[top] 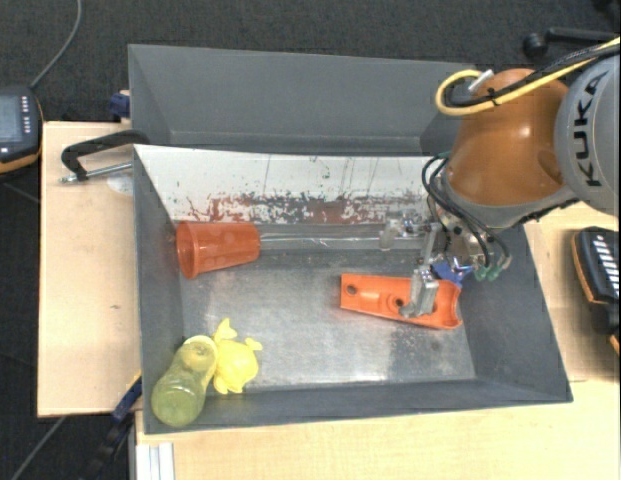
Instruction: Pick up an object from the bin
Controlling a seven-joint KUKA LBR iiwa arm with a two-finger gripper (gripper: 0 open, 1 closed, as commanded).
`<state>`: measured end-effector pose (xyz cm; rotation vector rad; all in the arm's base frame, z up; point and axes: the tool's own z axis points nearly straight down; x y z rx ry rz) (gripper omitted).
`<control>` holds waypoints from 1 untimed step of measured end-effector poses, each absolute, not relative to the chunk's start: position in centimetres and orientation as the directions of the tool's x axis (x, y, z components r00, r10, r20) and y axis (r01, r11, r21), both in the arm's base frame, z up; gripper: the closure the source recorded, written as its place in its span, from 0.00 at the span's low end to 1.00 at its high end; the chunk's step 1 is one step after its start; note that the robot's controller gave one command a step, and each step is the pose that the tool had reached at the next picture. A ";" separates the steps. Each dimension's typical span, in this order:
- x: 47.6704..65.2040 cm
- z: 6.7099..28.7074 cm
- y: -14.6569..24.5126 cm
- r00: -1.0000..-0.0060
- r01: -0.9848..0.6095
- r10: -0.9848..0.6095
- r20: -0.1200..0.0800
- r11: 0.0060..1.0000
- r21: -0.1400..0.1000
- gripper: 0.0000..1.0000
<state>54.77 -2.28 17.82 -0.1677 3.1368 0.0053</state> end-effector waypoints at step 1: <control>55.1 14.3 -5.3 -0.999 0.050 0.050 -0.003 0.999 0.003 0.00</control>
Offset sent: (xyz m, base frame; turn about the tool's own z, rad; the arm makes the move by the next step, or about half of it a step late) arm 0.0332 -0.0228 -0.0995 -0.2593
